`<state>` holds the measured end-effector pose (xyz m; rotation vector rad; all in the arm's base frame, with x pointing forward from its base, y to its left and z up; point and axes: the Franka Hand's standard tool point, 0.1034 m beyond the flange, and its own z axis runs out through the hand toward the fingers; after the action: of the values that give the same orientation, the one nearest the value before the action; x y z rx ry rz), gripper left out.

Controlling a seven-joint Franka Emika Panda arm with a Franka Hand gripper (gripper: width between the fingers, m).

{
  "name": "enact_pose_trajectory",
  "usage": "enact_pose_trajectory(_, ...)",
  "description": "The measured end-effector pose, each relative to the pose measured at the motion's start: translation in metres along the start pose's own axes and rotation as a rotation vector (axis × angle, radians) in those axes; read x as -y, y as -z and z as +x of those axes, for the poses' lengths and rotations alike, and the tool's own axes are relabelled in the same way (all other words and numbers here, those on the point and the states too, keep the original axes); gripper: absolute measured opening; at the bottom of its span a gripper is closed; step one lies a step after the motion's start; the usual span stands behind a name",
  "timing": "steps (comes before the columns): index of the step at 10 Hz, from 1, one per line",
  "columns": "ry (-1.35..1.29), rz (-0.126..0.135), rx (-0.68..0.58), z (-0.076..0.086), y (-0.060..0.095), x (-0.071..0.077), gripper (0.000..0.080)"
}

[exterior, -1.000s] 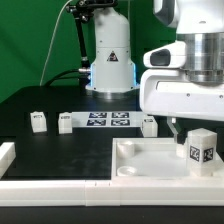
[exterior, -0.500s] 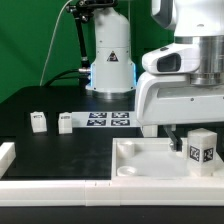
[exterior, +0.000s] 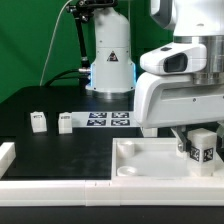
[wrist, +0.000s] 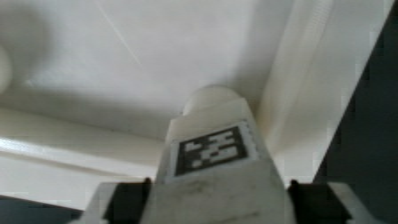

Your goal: Assemble one leg

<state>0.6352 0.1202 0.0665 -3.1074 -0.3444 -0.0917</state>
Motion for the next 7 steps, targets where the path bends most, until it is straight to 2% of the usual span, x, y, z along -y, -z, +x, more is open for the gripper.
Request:
enact_pose_trajectory(1,-0.036,0.0,0.0,0.0,0.0,0.0,0.0288)
enact_pose_trajectory(3,-0.075,0.001,-0.01,0.0006,-0.0003,0.0002,0.0288)
enact_pose_trajectory(7,-0.56,0.023,-0.007,0.0008,0.0001,-0.0025,0.0288)
